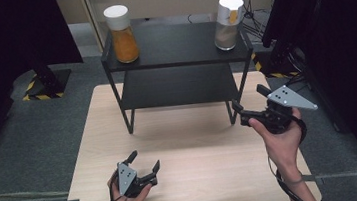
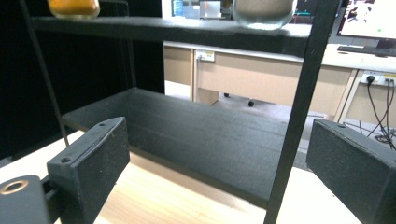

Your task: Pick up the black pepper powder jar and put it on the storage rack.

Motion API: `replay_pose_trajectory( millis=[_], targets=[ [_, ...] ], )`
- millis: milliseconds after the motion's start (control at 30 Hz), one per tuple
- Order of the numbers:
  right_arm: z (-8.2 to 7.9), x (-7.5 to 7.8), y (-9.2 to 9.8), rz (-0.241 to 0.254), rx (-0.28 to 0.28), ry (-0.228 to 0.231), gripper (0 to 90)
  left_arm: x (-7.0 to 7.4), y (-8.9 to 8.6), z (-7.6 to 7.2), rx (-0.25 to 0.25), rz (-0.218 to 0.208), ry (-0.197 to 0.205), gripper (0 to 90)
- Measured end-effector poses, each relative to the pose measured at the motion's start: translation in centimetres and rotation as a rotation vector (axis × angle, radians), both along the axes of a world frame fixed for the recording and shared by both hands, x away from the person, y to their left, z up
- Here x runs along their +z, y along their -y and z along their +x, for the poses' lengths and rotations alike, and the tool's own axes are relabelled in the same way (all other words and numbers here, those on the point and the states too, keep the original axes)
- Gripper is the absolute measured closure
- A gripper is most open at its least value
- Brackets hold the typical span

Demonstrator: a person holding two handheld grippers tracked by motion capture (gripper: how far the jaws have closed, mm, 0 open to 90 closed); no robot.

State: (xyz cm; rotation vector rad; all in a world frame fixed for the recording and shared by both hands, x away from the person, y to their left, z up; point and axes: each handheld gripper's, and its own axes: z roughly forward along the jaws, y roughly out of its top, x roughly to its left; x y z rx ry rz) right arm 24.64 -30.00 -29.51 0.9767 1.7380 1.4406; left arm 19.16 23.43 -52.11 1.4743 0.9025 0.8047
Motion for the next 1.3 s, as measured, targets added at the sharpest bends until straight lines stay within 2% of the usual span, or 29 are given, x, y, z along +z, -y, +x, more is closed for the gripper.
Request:
replay_pose_trajectory(
  millis=[67, 200, 767, 1133, 1300],
  targets=[
    [-0.3, -0.3, -0.2, -0.020, -0.003, -0.001, 6.2, 0.0, 0.0, 0.0, 0.000, 0.000, 0.000, 11.8],
    [-0.5, -1.0, -0.2, -0.023, 0.004, -0.011, 6.3, 0.0, 0.0, 0.0, 0.000, 0.000, 0.000, 11.8],
    [-1.4, -4.8, 0.4, -0.010, 0.014, -0.039, 6.2, 0.0, 0.0, 0.0, 0.002, -0.003, 0.000, 11.8],
    [-1.1, -7.6, 0.2, -0.020, 0.049, -0.081, 6.2, 0.0, 0.0, 0.0, 0.002, -0.002, 0.001, 11.7],
    [-1.2, -9.2, 0.4, -0.006, 0.078, -0.074, 6.2, 0.0, 0.0, 0.0, 0.002, -0.001, 0.001, 11.7]
  ],
)
